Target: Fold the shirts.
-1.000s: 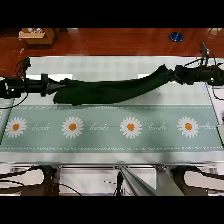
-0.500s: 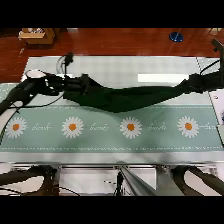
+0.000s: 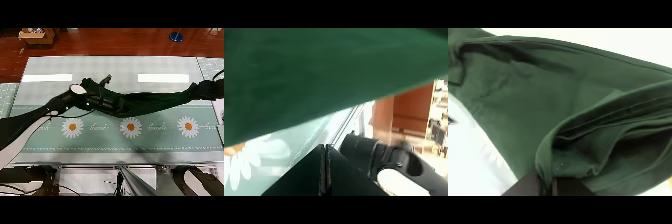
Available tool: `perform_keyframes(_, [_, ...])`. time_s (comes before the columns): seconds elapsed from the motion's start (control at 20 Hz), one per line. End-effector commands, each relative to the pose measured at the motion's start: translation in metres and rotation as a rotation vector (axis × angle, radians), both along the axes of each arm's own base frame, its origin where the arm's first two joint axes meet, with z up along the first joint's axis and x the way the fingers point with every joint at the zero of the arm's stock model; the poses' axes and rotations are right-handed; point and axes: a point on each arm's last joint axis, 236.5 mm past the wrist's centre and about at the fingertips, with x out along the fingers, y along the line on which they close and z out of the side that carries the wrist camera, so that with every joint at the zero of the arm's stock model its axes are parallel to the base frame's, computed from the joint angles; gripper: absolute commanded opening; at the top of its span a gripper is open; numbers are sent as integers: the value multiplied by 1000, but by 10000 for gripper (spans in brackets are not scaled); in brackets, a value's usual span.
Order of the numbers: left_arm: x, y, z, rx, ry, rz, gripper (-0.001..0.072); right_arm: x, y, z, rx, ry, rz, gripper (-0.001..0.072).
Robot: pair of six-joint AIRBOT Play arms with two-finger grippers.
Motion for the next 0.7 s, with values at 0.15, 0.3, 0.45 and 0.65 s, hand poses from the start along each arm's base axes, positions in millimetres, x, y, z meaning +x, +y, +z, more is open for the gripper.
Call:
perform_keyframes(0.15, [-6, -12, -25, 33, 36, 8, 29, -49, 11, 27, -30, -27, 49, 17])
perform_keyframes(0.3, [2, -8, -20, 27, 21, 26, 28, -57, 10, 36, -49, -62, 46, 17])
perform_keyframes(0.45, [-18, -19, -33, 44, 50, -16, 29, -60, 14, 37, -39, -62, 55, 17])
perform_keyframes(0.65, [-67, -56, -46, 42, 102, -88, 29, -57, 15, 39, -31, -76, 54, 17])
